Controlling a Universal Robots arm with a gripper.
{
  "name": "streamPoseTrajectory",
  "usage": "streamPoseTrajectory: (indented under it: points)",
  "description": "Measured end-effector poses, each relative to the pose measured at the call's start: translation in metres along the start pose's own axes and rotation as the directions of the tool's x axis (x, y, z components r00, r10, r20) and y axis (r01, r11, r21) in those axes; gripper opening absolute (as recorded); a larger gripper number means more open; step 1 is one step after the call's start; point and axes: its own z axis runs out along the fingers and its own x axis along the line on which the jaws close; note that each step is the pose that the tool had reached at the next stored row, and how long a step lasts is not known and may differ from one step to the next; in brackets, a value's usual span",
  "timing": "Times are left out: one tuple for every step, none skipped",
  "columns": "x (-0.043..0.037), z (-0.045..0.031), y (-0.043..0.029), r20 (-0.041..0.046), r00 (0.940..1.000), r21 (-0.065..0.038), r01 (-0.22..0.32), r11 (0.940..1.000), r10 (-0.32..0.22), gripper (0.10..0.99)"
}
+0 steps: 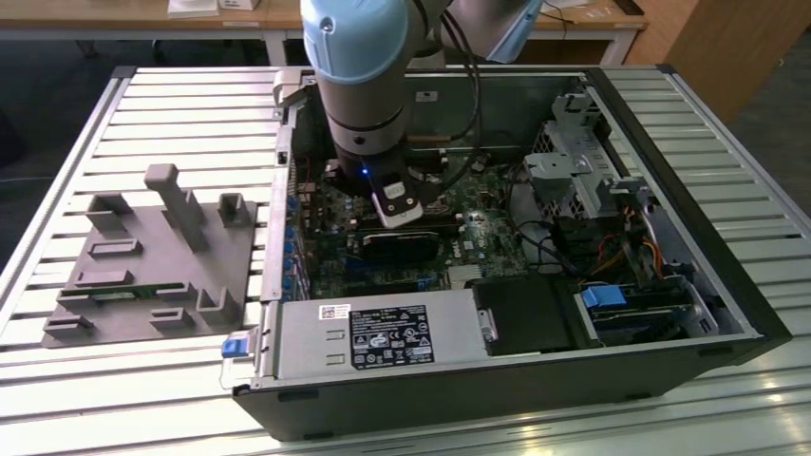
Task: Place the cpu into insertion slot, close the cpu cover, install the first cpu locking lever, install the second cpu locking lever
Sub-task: 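Install the second cpu locking lever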
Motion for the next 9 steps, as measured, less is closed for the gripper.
streamPoseTrajectory:
  points:
    - [-0.0001,-0.0019,0.0005,0.0001,1.0000,0.000,0.000,1.0000,0.000,0.102]
    - [-0.0001,-0.0042,0.0011,0.0001,1.0000,0.000,0.000,1.0000,0.000,0.102]
    - [-0.0002,-0.0068,0.0018,0.0000,1.0000,0.000,0.000,1.0000,0.000,0.102]
    - [-0.0002,-0.0093,0.0024,0.0000,1.0000,0.000,0.000,1.0000,0.000,0.102]
    - [-0.0003,-0.0118,0.0031,0.0000,1.0000,0.000,0.000,1.0000,0.000,0.102]
    - [-0.0004,-0.0143,0.0037,-0.0001,1.0000,0.000,0.000,1.0000,0.000,0.102]
    - [-0.0005,-0.0167,0.0044,-0.0001,1.0000,0.000,0.000,1.0000,0.000,0.102]
    - [-0.0005,-0.0190,0.0050,0.0000,1.0000,0.000,0.000,1.0000,0.000,0.102]
    - [-0.0006,-0.0211,0.0055,0.0000,1.0000,0.000,0.000,1.0000,0.000,0.102]
